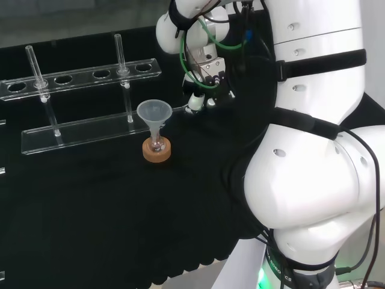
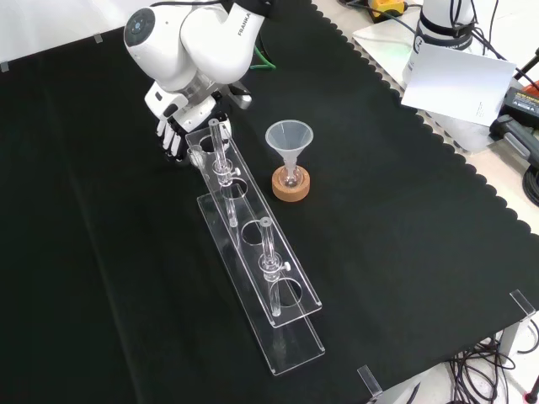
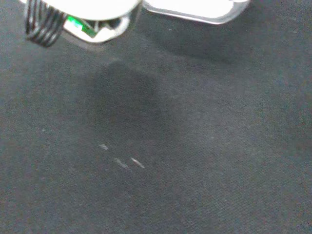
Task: Pick up the weighing funnel.
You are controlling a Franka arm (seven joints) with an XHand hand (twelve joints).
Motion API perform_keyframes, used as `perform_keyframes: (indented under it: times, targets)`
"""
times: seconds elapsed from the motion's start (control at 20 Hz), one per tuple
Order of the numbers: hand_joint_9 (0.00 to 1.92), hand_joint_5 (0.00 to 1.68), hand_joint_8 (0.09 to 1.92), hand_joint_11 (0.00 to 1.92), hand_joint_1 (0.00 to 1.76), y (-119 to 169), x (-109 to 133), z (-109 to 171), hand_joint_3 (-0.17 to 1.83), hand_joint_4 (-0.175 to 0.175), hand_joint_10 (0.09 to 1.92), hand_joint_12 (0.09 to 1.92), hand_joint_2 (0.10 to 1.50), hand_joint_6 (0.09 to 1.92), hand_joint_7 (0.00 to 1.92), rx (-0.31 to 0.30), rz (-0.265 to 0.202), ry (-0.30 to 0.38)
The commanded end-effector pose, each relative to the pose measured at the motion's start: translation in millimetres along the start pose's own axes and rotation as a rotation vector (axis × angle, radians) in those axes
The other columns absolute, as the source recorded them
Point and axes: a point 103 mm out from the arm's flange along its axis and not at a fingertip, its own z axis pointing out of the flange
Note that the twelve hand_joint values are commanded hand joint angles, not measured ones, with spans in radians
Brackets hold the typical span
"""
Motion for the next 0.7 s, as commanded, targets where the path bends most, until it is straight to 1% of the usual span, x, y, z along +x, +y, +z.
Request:
perform_keyframes:
  times: [0.05,0.35,0.4,0.5,0.55,0.6,0.7]
  targets:
    - [0.82,0.71,0.70,0.54,0.97,1.4,6.3,-0.2,0.66,0.033,0.52,1.27,0.58,0.77,0.54,0.009,0.008,-0.011]
    - [0.82,0.71,0.70,0.54,0.97,1.9,6.1,0.2,0.66,0.033,0.52,1.27,0.58,0.78,0.54,0.007,0.005,-0.005]
    - [0.82,0.71,0.70,0.54,0.97,2.0,5.8,0.1,0.66,0.033,0.52,1.27,0.58,0.78,0.54,0.003,0.013,0.015]
    - [0.82,0.71,0.70,0.54,0.97,1.9,5.6,0.5,0.66,0.032,0.52,1.27,0.58,0.78,0.54,0.004,0.010,0.008]
    - [0.82,0.71,0.70,0.54,0.97,1.8,5.3,0.6,0.66,0.032,0.52,1.27,0.58,0.78,0.54,0.006,0.017,0.010]
    - [0.82,0.71,0.70,0.54,0.97,1.5,3.8,0.9,0.66,0.032,0.52,1.27,0.58,0.78,0.54,0.005,0.014,0.012]
    - [0.82,0.71,0.70,0.54,0.97,-0.9,-5.2,3.1,0.66,0.032,0.52,1.27,0.58,0.78,0.54,0.007,0.030,0.019]
